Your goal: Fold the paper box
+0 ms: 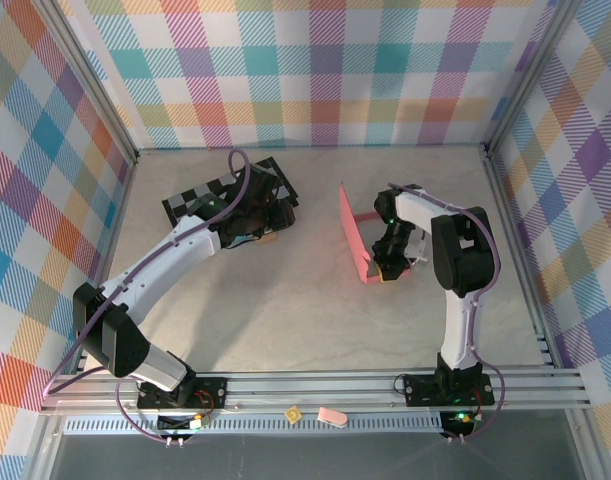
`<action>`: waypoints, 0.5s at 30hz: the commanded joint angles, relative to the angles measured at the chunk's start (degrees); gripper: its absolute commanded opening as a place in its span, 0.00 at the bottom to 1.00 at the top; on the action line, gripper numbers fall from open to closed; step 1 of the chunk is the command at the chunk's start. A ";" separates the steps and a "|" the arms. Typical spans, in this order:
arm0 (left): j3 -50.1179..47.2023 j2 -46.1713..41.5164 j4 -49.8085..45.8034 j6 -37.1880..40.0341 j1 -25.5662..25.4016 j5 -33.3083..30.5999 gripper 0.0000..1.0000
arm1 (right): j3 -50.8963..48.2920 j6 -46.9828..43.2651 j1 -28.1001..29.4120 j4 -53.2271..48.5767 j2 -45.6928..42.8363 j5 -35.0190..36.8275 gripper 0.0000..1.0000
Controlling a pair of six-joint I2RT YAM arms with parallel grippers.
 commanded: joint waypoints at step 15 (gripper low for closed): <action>17.67 13.93 -8.19 0.53 -4.40 11.05 0.50 | 7.90 -3.20 -0.72 -5.37 -11.04 7.05 0.75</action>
